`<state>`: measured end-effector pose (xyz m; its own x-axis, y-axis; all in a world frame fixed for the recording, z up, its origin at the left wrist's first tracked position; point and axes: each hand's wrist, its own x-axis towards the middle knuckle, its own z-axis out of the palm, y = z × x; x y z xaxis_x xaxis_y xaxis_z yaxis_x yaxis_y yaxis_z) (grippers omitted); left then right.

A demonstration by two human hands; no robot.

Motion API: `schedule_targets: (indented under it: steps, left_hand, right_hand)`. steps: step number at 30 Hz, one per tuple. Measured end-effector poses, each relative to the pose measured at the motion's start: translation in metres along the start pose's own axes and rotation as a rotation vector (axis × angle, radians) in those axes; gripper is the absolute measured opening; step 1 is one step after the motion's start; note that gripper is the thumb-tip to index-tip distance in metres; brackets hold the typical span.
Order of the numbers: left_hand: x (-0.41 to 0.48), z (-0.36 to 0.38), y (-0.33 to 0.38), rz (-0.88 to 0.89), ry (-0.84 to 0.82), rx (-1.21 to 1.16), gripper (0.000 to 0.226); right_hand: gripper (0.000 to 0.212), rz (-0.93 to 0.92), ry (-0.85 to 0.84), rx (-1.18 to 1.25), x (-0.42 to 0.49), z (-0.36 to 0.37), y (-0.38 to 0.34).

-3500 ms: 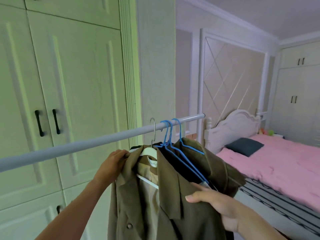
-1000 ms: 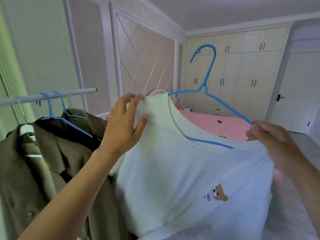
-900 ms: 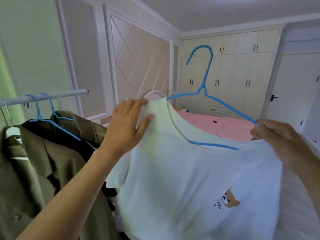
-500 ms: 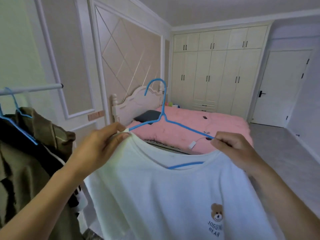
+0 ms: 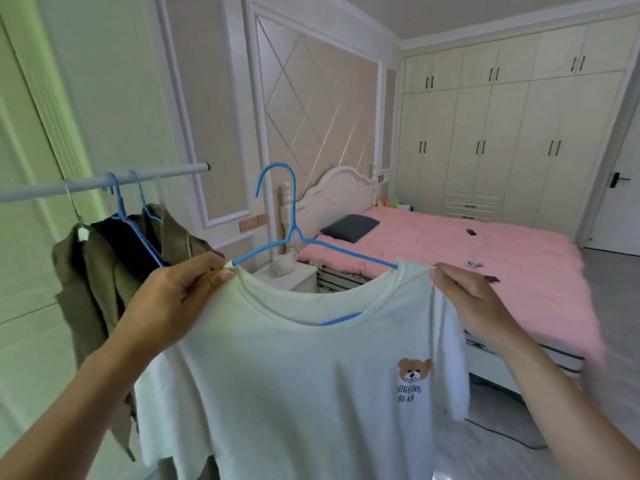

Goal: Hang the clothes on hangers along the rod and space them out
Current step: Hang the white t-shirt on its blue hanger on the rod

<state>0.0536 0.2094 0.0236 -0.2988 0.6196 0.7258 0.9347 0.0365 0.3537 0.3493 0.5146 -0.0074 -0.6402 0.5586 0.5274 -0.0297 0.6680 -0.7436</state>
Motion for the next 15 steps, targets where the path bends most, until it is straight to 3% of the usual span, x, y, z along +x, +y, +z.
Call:
schedule_targets:
  steps: [5, 10, 15]
  left_hand:
    - [-0.027, -0.042, -0.017, -0.081, 0.05, 0.142, 0.03]
    - [-0.053, -0.084, -0.026, -0.156, 0.114, 0.298, 0.029]
    - [-0.074, -0.125, -0.028, -0.143, 0.148, 0.364, 0.023]
  right_hand:
    - [0.043, -0.099, -0.129, 0.013, 0.02, 0.062, -0.034]
    - [0.042, -0.23, -0.145, -0.038, 0.03, 0.111, -0.068]
    - [0.038, -0.244, -0.237, -0.08, 0.033, 0.145, -0.096]
